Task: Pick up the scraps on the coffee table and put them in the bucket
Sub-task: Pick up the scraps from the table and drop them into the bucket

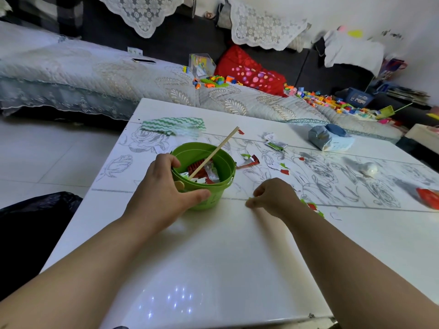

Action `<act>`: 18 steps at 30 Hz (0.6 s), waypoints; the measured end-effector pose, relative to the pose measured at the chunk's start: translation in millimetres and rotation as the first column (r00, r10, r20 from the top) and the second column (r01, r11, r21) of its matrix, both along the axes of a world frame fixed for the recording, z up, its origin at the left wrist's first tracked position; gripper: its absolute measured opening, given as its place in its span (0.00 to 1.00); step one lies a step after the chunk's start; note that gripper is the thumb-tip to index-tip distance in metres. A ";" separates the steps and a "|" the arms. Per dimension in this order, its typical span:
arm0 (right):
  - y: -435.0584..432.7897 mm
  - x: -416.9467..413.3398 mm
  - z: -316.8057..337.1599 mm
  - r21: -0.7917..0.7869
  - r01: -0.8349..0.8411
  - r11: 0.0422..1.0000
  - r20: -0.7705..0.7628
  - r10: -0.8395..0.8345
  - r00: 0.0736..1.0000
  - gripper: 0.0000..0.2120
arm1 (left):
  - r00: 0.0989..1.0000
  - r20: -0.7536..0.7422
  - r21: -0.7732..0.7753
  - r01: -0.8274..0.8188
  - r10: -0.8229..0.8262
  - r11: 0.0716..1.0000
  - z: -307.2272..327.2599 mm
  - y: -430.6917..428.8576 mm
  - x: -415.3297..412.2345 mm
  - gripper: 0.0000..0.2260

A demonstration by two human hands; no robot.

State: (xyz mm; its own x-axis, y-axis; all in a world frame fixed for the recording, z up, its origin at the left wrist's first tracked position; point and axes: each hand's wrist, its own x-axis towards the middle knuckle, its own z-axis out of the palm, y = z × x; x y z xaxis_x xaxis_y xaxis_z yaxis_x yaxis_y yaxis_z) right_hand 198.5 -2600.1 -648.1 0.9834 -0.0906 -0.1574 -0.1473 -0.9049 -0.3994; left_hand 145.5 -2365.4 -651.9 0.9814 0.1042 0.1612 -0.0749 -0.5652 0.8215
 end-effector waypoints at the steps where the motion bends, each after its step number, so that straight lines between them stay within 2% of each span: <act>1: -0.9 0.8 -0.3 0.013 0.004 1.000 -0.005 -0.004 1.000 0.11 | 1.000 0.001 0.001 0.000 0.000 1.000 -0.1 0.2 -0.1 0.30; 5: -2.6 3.0 1.4 0.031 0.013 0.999 -0.033 -0.012 0.999 0.08 | 1.000 0.003 0.000 0.002 -0.002 1.000 -0.1 -0.1 -0.1 0.30; 9: -3.9 9.5 5.9 0.005 0.024 1.000 -0.130 -0.023 0.991 0.14 | 1.000 0.002 -0.005 0.002 -0.002 1.000 0.6 -0.3 -0.3 0.30; 14: 3.1 9.1 10.4 -0.106 -0.038 0.994 -0.137 0.024 0.990 0.11 | 1.000 0.007 0.000 0.001 -0.001 1.000 0.7 -0.2 -0.4 0.30; 16: 4.0 7.8 9.2 -0.065 -0.030 0.997 -0.112 0.023 0.993 0.10 | 1.000 0.005 0.000 0.000 0.000 1.000 0.6 0.0 -0.2 0.30; 18: 0.7 5.1 7.4 0.057 0.019 0.998 -0.106 -0.013 0.994 0.06 | 1.000 0.005 0.000 -0.002 0.002 1.000 0.6 0.0 0.0 0.30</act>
